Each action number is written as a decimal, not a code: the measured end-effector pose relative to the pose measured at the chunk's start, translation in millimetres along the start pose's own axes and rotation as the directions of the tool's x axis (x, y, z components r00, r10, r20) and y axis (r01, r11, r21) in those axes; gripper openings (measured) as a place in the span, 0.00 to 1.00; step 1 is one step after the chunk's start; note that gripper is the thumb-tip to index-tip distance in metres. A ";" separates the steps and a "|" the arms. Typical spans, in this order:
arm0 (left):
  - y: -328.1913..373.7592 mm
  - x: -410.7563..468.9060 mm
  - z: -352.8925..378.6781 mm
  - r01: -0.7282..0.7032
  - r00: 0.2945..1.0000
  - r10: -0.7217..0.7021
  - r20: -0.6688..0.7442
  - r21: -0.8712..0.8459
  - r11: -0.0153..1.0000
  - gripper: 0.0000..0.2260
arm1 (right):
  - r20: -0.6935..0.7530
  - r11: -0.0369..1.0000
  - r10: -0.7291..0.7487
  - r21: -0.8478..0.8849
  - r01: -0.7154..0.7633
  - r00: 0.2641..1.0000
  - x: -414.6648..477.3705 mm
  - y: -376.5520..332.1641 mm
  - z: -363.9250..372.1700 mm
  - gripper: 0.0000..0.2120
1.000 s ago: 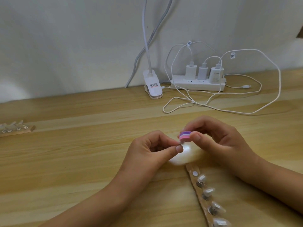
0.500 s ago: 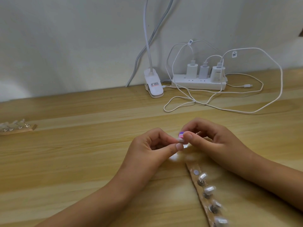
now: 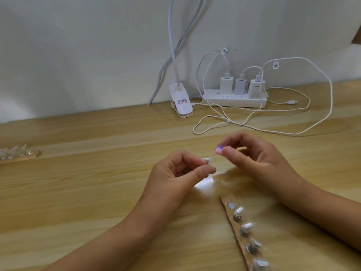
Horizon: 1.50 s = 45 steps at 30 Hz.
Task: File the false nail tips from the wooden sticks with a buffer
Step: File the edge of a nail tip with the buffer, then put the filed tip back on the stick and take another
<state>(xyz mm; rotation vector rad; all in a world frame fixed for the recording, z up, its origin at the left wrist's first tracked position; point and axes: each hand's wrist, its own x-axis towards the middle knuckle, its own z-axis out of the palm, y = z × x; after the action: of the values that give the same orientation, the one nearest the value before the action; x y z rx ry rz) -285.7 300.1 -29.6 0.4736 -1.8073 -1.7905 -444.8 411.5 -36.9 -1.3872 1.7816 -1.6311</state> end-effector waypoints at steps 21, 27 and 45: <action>-6.8 -13.6 -1.3 -0.325 0.928 0.124 0.351 0.601 0.730 0.05 | -0.069 0.978 0.077 0.201 -0.062 0.995 6.2 -2.0 -2.8 0.10; -10.0 -21.4 7.4 -0.310 0.920 0.063 0.387 0.620 0.720 0.11 | -0.065 0.983 0.073 0.176 -0.060 0.995 6.4 -1.9 -2.1 0.11; -0.8 -9.4 1.2 -0.030 0.999 0.030 0.037 0.002 1.000 0.07 | -0.097 0.972 0.077 0.231 -0.052 0.992 5.4 -1.5 -5.6 0.10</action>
<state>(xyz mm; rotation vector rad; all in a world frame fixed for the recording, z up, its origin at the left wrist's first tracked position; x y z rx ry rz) -279.1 306.7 -31.6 0.4148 -1.8316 -1.7879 -451.1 410.4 -32.2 -1.1486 1.6159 -1.8383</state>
